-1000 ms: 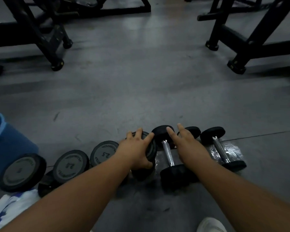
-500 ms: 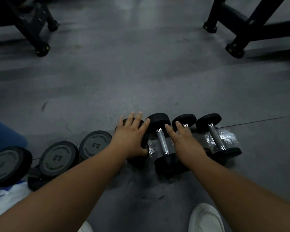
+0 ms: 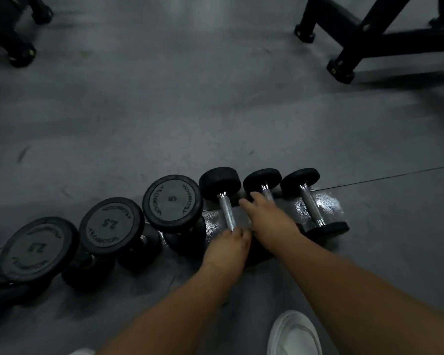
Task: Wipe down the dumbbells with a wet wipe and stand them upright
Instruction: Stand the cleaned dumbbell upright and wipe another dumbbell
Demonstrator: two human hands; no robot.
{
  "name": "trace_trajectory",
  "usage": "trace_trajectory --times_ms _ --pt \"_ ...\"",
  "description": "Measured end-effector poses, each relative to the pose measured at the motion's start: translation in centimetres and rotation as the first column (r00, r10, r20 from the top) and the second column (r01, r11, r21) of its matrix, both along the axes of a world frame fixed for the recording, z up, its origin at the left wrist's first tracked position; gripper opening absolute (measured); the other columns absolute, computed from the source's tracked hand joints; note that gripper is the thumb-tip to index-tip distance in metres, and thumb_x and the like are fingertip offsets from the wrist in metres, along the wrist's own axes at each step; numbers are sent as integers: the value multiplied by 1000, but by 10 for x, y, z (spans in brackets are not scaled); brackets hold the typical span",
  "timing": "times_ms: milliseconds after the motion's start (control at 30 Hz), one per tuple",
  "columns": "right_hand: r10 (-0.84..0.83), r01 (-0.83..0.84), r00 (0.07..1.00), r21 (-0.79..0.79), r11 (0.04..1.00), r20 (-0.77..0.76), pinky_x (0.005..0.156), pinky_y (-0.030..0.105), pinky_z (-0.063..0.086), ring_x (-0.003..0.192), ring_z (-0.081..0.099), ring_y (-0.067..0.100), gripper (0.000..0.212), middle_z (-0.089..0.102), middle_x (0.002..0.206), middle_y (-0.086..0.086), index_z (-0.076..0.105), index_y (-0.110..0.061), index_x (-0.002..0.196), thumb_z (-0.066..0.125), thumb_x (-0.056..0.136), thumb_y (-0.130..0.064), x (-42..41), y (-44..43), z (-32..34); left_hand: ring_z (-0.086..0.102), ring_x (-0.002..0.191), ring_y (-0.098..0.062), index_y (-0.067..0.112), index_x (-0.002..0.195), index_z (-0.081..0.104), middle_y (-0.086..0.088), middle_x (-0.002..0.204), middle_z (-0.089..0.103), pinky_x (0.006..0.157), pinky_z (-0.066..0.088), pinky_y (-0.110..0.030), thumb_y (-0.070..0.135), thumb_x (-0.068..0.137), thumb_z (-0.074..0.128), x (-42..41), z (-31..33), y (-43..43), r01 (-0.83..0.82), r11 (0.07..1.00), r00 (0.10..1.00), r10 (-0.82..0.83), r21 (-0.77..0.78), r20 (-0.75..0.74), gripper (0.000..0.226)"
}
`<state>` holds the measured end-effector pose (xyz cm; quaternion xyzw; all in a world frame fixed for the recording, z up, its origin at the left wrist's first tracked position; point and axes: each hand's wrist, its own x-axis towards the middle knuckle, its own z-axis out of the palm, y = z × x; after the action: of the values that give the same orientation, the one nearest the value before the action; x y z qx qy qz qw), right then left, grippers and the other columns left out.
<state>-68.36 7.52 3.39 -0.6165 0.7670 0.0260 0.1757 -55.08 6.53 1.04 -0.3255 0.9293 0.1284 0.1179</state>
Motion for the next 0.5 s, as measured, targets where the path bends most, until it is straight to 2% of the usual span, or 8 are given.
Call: trace_trajectory --times_ms 67,100,167,200,300,367,433,500 --pt "10 -11 999 6 1000 49 90 41 48 115 52 31 41 40 132 8 44 -21 128 51 89 -10 2 -12 -8 49 118 -31 9 140 37 -12 134 45 91 46 -40 10 92 51 -3 -6 -3 -4 1000 1000 4 -12 5 50" --pt "-42 41 994 6 999 102 85 39 49 107 56 31 32 47 122 8 46 -20 118 51 89 -10 3 -19 -12 48 117 -31 7 142 36 -13 135 43 93 45 -40 8 91 50 -4 -9 -4 1 1000 1000 -1 -22 3 53" --pt "-253 257 943 8 966 216 76 31 44 94 59 29 20 55 104 9 46 -18 104 50 87 -8 5 -30 -21 46 115 -31 6 142 36 -12 133 42 94 44 -39 8 88 51 -2 -16 -6 1 1000 1000 -2 -28 -24 56" --pt "-378 386 885 25 922 271 75 28 42 93 59 28 19 57 101 10 49 -15 104 51 87 -7 6 -35 -29 46 113 -30 7 140 37 -12 130 43 93 45 -39 8 86 52 1 -21 -7 3 1000 999 -4 -18 -46 56" --pt "-620 591 658 216 777 427 86 30 48 103 60 31 28 61 111 14 58 -6 113 52 87 -10 10 -46 -58 52 98 -30 11 124 48 -10 118 49 85 51 -41 9 78 54 19 -35 -9 32 999 989 -34 -13 -144 47" --pt "-697 608 420 390 692 581 77 34 48 85 60 28 14 60 95 14 60 -8 98 49 89 -6 22 -49 -73 54 82 -27 14 111 54 -7 104 55 69 53 -38 9 71 58 34 -40 -5 45 998 972 -52 -36 -228 40" --pt "-731 622 203 491 610 651 63 34 45 64 54 23 11 57 74 12 59 -7 81 51 85 -1 38 -50 -81 53 70 -23 18 98 57 -3 89 57 59 49 -33 12 65 65 50 -38 5 90 995 960 -101 -52 -262 35" --pt "-741 607 42 572 552 670 61 34 45 61 54 24 8 57 66 12 60 -7 76 58 81 -2 56 -42 -84 54 65 -20 21 89 58 0 82 56 55 47 -29 18 54 76 65 -36 17 140 988 955 -150 -58 -255 39"
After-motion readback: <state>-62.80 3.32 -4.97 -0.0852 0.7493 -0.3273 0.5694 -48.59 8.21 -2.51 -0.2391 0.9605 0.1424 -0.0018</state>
